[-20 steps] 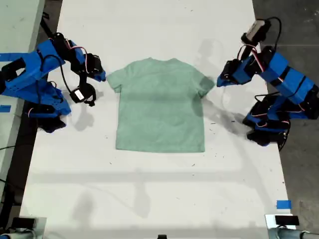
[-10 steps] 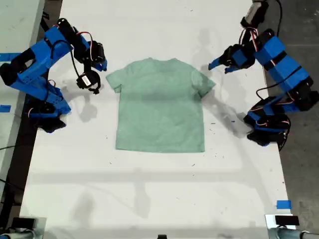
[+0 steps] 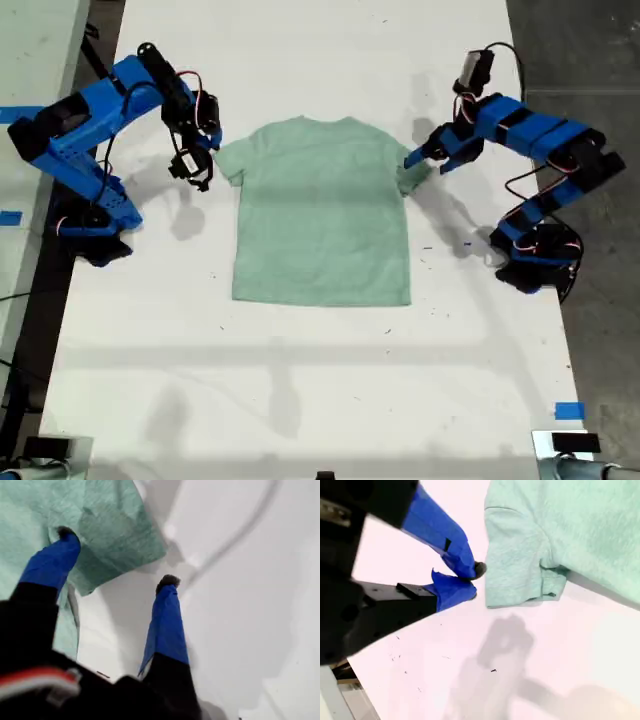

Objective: Fold tshirt

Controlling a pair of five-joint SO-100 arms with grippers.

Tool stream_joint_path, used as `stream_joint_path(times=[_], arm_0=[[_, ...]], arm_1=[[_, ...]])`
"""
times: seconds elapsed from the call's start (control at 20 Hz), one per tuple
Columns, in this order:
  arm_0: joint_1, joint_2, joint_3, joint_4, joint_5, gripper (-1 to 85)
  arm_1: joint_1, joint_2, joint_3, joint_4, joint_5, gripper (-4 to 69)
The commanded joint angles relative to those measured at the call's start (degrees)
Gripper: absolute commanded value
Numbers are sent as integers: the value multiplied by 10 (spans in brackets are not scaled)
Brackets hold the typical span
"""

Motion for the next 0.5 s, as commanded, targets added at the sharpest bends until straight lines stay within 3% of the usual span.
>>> stream_joint_path(times=[0.0,0.1,0.15,0.25,0.45], arm_0=[[-4,-16,-31,-16,7,1],[-4,-29,-31,-22,7,1],[-3,-33,-31,-23,7,1],[-2,-33,-31,-25,7,1],[0,-33,-25,-25,7,1]], arm_1=[[5,-62,-17,-61,-11,305],[4,-109,-52,-49,-18,285],[4,-120,-61,-49,-25,226],[11,-148,-80,-39,-23,-15],[-5,-148,-122,34,-11,-8]])
